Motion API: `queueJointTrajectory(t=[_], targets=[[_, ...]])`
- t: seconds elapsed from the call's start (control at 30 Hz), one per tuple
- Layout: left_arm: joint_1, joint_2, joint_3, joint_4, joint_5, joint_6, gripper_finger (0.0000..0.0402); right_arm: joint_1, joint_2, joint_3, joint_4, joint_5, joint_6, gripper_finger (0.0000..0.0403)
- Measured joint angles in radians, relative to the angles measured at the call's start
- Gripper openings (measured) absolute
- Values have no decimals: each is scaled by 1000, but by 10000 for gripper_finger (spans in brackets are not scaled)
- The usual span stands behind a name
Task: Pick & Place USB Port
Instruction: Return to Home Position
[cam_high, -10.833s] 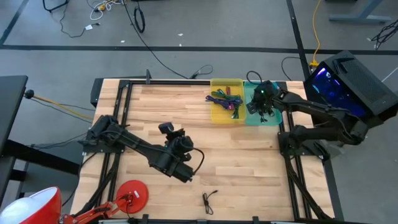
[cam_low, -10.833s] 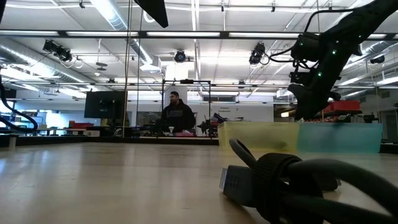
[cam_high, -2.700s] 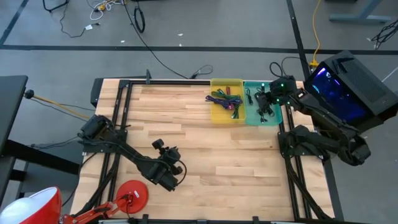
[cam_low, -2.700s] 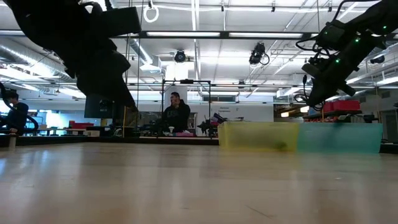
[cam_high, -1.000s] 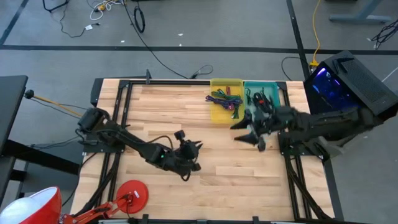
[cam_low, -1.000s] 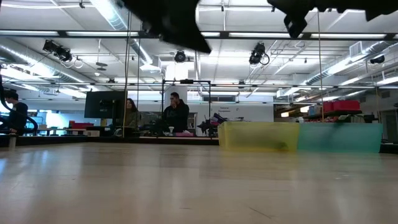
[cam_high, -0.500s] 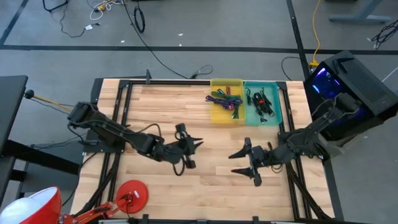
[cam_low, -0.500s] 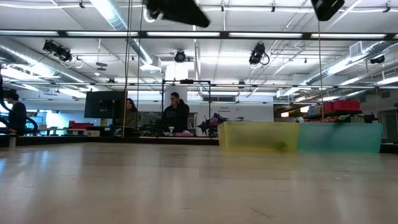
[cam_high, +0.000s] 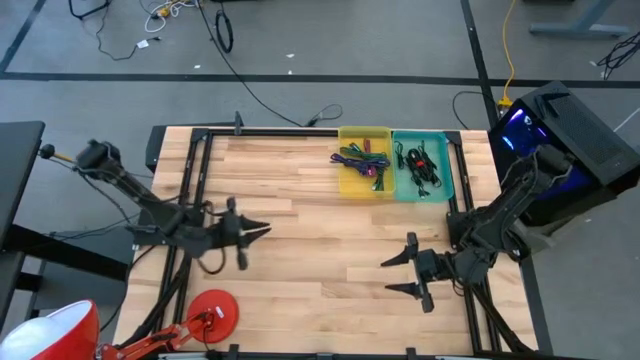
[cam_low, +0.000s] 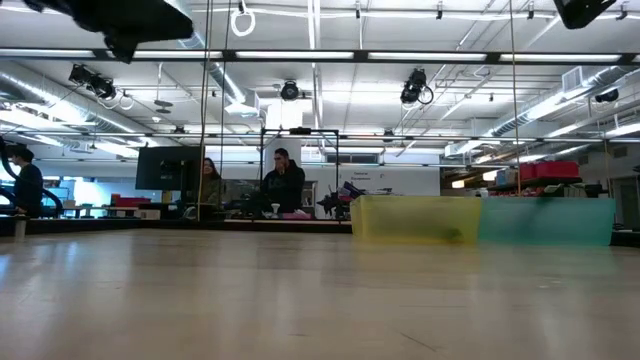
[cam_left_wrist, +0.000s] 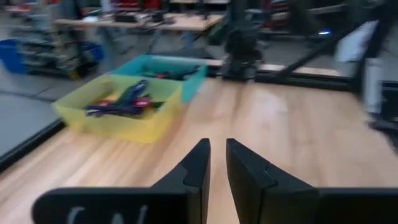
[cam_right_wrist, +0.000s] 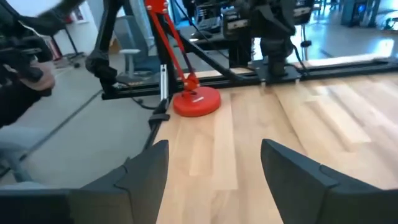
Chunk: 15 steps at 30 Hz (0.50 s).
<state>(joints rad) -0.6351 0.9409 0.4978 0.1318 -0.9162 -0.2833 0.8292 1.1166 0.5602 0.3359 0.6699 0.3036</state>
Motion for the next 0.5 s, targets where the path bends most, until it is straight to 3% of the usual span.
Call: queueJointTrajectory(t=[0.1, 0.3, 0.5], targets=[[-62, -77, -45, 0, -27, 22, 55, 7, 5, 0, 11, -1, 15, 256], [-152, -176, -113, -3, -208, 51, 55, 7, 77, 0, 19, 38, 12, 256], [-177, -204, -133, -9, -207, 37, 55, -4, 123, 0, 98, 33, -85, 256]])
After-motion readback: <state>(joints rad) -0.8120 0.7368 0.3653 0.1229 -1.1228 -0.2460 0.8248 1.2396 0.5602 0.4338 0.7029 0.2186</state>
